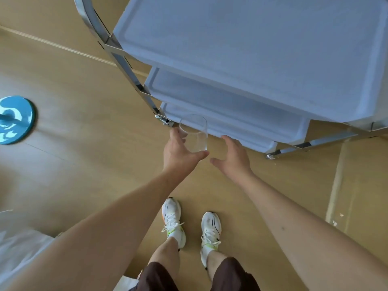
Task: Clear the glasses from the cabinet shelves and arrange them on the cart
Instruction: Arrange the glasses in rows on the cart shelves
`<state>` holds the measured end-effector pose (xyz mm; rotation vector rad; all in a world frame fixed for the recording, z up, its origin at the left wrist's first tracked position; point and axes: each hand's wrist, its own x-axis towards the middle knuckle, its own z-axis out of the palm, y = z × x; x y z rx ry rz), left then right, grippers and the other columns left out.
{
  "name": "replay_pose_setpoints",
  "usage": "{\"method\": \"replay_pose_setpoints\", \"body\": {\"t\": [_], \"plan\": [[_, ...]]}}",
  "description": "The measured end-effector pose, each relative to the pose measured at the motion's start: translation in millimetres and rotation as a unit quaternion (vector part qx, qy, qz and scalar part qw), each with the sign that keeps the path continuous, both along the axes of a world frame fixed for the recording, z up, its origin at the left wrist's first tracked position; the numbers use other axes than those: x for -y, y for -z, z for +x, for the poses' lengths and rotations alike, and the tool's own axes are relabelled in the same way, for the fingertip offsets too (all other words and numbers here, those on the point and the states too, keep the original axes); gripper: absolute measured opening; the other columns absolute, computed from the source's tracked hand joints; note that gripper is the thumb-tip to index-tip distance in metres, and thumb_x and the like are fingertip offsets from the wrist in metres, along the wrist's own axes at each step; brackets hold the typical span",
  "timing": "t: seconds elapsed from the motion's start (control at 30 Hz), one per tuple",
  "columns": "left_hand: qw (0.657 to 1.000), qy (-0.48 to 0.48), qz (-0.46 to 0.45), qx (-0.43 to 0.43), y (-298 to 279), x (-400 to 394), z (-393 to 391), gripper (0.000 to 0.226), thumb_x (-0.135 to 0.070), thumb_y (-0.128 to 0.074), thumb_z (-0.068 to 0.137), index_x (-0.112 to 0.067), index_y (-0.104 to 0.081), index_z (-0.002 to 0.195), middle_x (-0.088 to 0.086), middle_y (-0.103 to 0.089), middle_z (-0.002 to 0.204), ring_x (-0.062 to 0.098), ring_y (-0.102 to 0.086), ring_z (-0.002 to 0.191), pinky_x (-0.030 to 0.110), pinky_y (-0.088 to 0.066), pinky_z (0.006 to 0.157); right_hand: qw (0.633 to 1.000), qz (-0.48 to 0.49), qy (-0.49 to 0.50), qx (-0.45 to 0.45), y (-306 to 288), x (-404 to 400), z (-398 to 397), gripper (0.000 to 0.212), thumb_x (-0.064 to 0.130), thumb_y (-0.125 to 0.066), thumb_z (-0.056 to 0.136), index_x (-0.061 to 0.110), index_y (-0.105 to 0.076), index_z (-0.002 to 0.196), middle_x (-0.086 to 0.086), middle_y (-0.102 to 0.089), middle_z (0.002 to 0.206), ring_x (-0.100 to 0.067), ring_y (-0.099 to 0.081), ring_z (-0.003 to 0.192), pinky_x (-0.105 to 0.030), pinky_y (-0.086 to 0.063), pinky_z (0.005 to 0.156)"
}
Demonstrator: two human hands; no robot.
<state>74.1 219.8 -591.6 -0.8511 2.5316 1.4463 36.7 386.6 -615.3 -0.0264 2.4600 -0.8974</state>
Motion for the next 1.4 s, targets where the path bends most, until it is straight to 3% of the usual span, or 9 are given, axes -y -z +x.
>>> {"method": "replay_pose_setpoints", "body": {"t": [0.2, 0.4, 0.8, 1.13, 1.4], "plan": [[0.999, 0.011, -0.001, -0.031, 46.6, 16.3, -45.3, 0.080, -0.038, -0.092, 0.061, -0.021, -0.043, 0.123, -0.012, -0.055, 0.123, 0.010, -0.055, 0.116, 0.035, -0.050, 0.097, 0.999, 0.007, 0.003, -0.051, 46.2, 11.1, -39.1, 0.082, 0.035, -0.078, 0.084, 0.019, -0.036, 0.153, -0.002, -0.039, 0.154, -0.022, -0.037, 0.142, -0.031, -0.032, 0.108], [0.997, 0.020, 0.002, -0.075, 75.2, 23.7, -92.4, 0.085, -0.040, -0.092, 0.062, -0.023, -0.041, 0.128, -0.012, -0.054, 0.128, 0.009, -0.055, 0.115, 0.035, -0.049, 0.097, 0.992, 0.036, 0.010, -0.117, 72.5, 10.1, -73.5, 0.074, 0.033, -0.075, 0.088, 0.016, -0.040, 0.151, -0.007, -0.040, 0.153, -0.027, -0.037, 0.141, -0.037, -0.033, 0.110], [0.981, 0.089, -0.017, -0.171, 116.5, 16.3, -167.3, 0.085, -0.043, -0.092, 0.061, -0.025, -0.041, 0.127, -0.012, -0.056, 0.119, 0.012, -0.057, 0.108, 0.027, -0.045, 0.084, 0.962, 0.111, 0.031, -0.248, 112.5, -9.1, -119.8, 0.060, 0.037, -0.067, 0.094, 0.012, -0.050, 0.145, -0.012, -0.047, 0.147, -0.033, -0.036, 0.138, -0.037, -0.031, 0.111], [0.957, 0.102, -0.008, -0.272, 166.9, 7.8, -201.9, 0.085, -0.043, -0.094, 0.059, -0.022, -0.043, 0.124, -0.009, -0.058, 0.118, 0.013, -0.057, 0.105, 0.028, -0.046, 0.083, 0.939, 0.112, 0.078, -0.315, 164.6, -6.4, -139.8, 0.059, 0.039, -0.065, 0.095, 0.013, -0.050, 0.146, -0.013, -0.046, 0.148, -0.033, -0.036, 0.138, -0.036, -0.030, 0.111], [0.949, 0.110, -0.004, -0.296, 185.8, 7.2, -213.8, 0.090, -0.047, -0.093, 0.057, -0.021, -0.044, 0.128, -0.009, -0.058, 0.119, 0.014, -0.059, 0.108, 0.031, -0.049, 0.087, 0.930, 0.126, 0.080, -0.335, 183.1, 1.0, -142.8, 0.059, 0.041, -0.066, 0.094, 0.011, -0.053, 0.143, -0.015, -0.048, 0.146, -0.036, -0.037, 0.136, -0.039, -0.031, 0.112]]}}
